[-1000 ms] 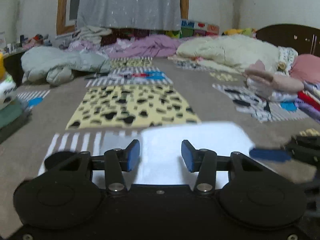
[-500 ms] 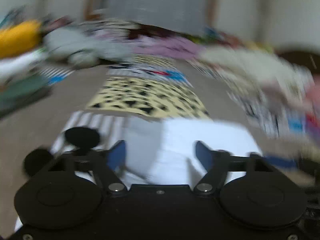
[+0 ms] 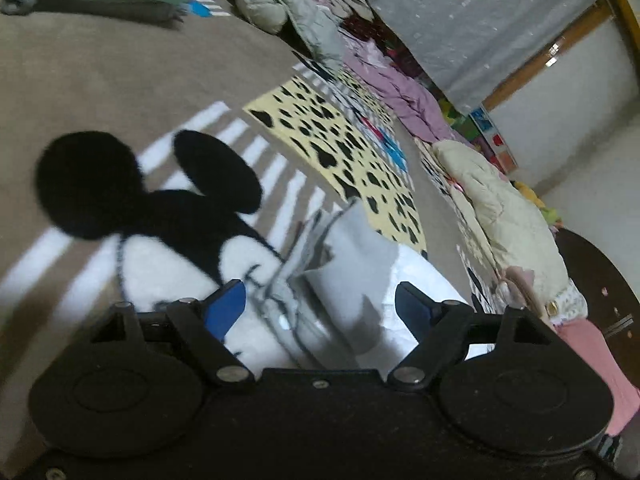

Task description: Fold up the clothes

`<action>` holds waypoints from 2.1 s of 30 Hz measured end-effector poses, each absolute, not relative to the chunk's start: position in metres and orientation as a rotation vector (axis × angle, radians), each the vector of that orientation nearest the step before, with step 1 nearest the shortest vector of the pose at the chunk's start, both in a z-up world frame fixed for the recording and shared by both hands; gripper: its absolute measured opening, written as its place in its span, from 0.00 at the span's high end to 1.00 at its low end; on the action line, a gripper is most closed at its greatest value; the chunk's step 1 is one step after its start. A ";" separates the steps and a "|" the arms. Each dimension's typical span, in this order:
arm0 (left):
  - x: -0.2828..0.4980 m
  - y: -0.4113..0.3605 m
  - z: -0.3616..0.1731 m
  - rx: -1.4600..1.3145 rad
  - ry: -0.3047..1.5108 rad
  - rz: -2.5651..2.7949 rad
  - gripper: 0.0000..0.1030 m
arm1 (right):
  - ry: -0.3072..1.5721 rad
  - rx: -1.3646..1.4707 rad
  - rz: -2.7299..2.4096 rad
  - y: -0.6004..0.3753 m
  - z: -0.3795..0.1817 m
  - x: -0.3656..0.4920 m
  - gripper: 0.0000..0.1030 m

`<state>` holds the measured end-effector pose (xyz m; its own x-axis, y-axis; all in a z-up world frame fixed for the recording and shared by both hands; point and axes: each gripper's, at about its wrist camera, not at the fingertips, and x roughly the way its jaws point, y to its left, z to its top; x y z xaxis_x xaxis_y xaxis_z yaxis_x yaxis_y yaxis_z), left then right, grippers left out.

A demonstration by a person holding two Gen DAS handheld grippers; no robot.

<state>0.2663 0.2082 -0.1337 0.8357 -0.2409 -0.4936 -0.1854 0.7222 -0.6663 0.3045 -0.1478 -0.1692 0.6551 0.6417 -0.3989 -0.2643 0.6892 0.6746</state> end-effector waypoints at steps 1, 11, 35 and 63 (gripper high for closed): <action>0.269 0.208 -0.135 -0.773 0.596 -0.042 0.22 | 0.676 0.613 0.558 -0.145 -0.170 0.306 0.37; 0.252 0.201 -0.120 -0.790 0.558 -0.047 0.77 | 0.647 0.678 0.600 -0.147 -0.158 0.305 0.67; 0.218 0.204 -0.114 -0.799 0.641 -0.161 0.76 | 0.738 0.620 0.616 -0.139 -0.146 0.269 0.64; -0.029 0.343 0.100 -0.925 -0.073 0.051 0.76 | 0.493 0.469 1.257 0.059 0.151 0.231 0.64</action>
<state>-0.0285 0.3428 0.1002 0.9963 0.0756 0.0405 -0.0131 0.6005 -0.7995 0.2307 0.0587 0.1506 0.2338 0.9678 -0.0934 -0.7732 0.2433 0.5856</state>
